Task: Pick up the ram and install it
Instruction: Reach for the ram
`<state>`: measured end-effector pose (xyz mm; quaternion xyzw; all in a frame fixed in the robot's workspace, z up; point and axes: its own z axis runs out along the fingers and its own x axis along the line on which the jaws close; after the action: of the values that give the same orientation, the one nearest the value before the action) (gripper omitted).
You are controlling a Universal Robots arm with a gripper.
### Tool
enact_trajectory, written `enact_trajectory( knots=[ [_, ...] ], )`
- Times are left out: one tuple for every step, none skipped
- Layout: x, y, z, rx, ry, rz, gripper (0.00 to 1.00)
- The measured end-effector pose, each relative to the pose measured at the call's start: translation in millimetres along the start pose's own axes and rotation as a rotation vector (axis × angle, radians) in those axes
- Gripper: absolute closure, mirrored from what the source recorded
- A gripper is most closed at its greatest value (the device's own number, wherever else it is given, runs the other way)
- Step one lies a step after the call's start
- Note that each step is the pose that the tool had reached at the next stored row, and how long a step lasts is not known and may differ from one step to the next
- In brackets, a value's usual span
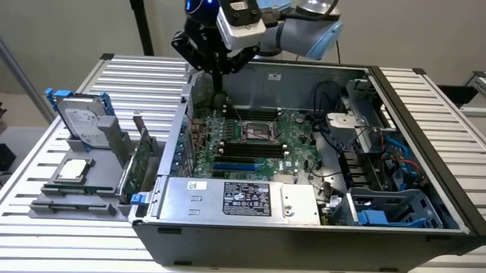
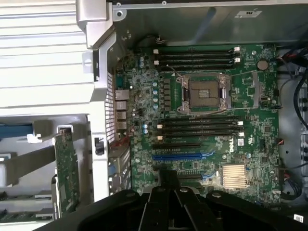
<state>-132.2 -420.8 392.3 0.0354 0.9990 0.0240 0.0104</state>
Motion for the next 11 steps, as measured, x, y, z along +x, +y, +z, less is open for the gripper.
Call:
enact_trajectory(
  knots=[
    [2.8,-2.8,-0.1,0.0000,0.0001,0.000,1.00],
    [5.9,-5.4,-0.1,0.0000,0.0001,0.000,1.00],
    [9.7,-7.9,-0.1,0.0000,0.0001,0.000,1.00],
    [13.5,-9.9,-0.1,0.0000,0.0001,0.000,1.00],
    [17.5,-11.8,0.0,0.0001,0.0001,0.000,1.00],
    [21.7,-13.5,0.2,0.0000,0.0001,0.000,1.00],
    [26.1,-15.0,0.3,0.0000,0.0001,0.000,1.00],
    [30.7,-16.5,0.6,0.0000,0.0001,0.000,1.00],
    [35.1,-18.0,0.8,0.0002,0.0002,0.000,1.00],
    [39.5,-19.3,1.1,0.0001,0.0001,0.000,1.00],
    [43.9,-20.6,1.4,0.0001,0.0001,0.000,1.00]
  ],
)
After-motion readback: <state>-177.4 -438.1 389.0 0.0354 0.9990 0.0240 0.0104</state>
